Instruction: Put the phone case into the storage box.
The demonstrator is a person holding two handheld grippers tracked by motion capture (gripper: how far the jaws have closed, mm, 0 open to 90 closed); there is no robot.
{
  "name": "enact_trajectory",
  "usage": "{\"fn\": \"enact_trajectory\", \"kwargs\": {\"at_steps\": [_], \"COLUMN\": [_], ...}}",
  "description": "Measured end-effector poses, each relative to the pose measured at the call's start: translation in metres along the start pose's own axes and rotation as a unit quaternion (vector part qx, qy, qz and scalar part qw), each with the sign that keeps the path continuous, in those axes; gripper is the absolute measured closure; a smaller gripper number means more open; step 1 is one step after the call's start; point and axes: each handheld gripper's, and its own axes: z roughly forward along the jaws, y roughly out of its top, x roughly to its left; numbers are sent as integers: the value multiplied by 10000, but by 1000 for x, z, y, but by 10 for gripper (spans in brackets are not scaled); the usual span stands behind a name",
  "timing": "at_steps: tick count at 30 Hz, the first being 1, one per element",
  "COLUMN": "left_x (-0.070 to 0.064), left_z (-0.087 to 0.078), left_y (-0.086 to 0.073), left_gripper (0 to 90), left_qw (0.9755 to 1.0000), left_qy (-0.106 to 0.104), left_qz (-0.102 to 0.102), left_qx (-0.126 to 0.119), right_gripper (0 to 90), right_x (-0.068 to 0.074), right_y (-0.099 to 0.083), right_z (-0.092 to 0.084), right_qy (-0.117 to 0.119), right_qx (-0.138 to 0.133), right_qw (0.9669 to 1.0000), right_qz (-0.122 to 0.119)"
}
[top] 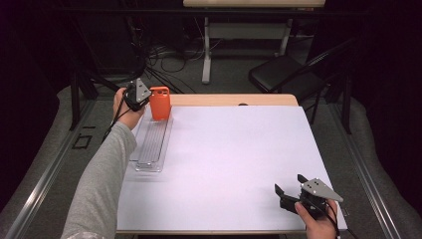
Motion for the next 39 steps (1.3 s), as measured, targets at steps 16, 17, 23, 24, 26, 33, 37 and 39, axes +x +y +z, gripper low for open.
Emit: {"fn": "enact_trajectory", "kwargs": {"at_steps": [16,17,23,24,26,33,37,39], "left_x": [-5,-5,-7,-7,-7,-8,-6,-6], "left_z": [4,4,4,4,4,4,4,5], "left_y": [-1,-1,0,0,1,0,-2,-3], "left_gripper": [804,803,803,802,802,801,800,799], "left_qw": [9996,9995,9980,9976,9973,9945,9946,9944], "left_qy": [91,91,169,187,190,289,307,319], "left_qz": [275,291,597,652,702,963,930,937], "left_qx": [58,48,106,121,140,300,345,364], "right_gripper": [144,144,145,144,144,144,145,145], "right_x": [-2,-2,-2,-2,-2,-2,-3,-3], "right_y": [-1,-1,-1,-1,-1,-1,-1,-1], "right_z": [-2,-1,-1,0,-1,-1,-1,-1], "right_qy": [-28,-26,-18,-17,-16,-6,-10,-12], "right_qx": [-3,-8,4,6,11,25,25,6], "right_qw": [10000,10000,10000,10000,10000,10000,10000,10000], "right_qz": [6,1,-8,-10,-1,-12,4,8]}}
